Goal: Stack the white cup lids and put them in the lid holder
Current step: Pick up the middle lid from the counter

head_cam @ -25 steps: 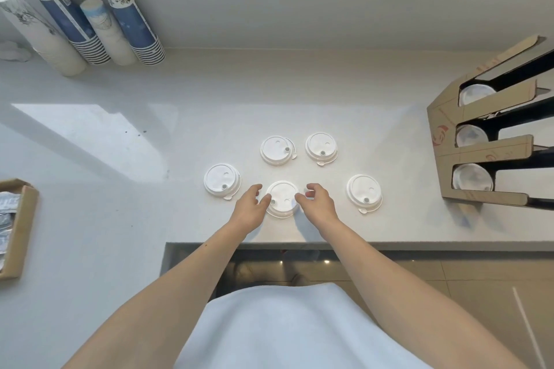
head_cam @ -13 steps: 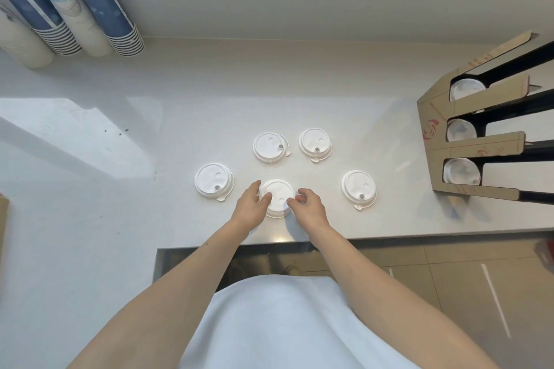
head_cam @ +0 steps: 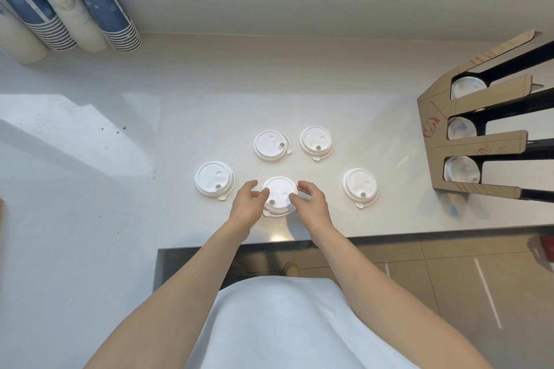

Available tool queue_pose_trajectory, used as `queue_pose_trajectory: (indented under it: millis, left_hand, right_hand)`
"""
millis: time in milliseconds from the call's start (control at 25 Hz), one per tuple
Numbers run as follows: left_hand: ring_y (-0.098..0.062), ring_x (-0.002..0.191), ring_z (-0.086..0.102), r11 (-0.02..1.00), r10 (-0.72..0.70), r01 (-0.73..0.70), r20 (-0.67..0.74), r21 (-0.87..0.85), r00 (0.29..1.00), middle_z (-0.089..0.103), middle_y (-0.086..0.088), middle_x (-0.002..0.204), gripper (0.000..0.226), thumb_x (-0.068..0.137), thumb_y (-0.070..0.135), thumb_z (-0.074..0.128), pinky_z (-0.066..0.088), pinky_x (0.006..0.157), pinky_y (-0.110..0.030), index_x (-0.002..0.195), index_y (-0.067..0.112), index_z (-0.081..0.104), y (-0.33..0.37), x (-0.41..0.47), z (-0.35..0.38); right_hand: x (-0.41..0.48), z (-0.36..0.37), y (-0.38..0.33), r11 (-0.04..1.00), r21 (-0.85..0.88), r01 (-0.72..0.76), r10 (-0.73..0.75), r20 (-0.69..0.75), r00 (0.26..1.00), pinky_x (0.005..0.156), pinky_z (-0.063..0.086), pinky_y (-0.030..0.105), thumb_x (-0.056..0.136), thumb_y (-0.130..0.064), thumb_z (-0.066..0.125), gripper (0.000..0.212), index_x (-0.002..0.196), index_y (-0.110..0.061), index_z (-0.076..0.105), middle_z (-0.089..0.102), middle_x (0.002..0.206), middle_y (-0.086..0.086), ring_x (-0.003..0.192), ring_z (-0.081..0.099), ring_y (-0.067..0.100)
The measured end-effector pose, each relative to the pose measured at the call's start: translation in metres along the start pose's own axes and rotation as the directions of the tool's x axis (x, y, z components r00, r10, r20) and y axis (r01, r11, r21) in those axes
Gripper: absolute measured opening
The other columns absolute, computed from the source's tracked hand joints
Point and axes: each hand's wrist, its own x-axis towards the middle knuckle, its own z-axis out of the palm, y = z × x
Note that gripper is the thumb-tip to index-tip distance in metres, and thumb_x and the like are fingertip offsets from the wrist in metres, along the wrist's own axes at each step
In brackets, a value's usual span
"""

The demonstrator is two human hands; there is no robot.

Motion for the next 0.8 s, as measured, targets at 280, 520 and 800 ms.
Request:
queue_pose_trajectory:
  millis: [280,520,800]
  left_hand:
    - [-0.025,0.116,0.066,0.997,-0.011,0.013,0.028,-0.076,1.000,0.068,-0.011,0.129,0.068,0.082,0.050,0.066,0.049,0.107,-0.045,0.134,0.006,0.060,-0.007,0.007,-0.003]
    - [-0.017,0.089,0.069,0.986,0.049,-0.041,0.049,-0.164,0.998,0.067,-0.013,0.120,0.047,0.094,0.033,0.068,0.057,0.088,-0.032,0.134,0.011,0.056,0.010,-0.003,-0.018]
    - [-0.023,0.094,0.073,0.950,0.066,-0.018,0.143,-0.312,0.987,0.073,-0.013,0.106,0.034,0.095,0.025,0.068,0.060,0.081,-0.027,0.121,0.004,0.061,0.027,-0.010,-0.031]
  right_hand:
    - [-0.003,0.003,-0.004,0.993,0.017,0.120,-0.117,-0.111,0.987,0.090,0.049,0.027,0.092,-0.008,0.064,0.038,0.130,-0.015,0.060,0.063,0.132,0.002,0.110,0.063,0.019]
    - [-0.005,0.004,-0.015,0.984,0.096,0.152,-0.139,-0.127,0.982,0.085,0.046,0.018,0.093,-0.007,0.063,0.036,0.128,-0.015,0.061,0.063,0.123,-0.004,0.115,0.063,0.018]
    - [-0.014,-0.002,-0.022,0.970,0.178,0.164,-0.145,-0.118,0.982,0.088,0.049,0.019,0.093,-0.002,0.061,0.033,0.123,-0.016,0.065,0.067,0.117,-0.008,0.111,0.066,0.015]
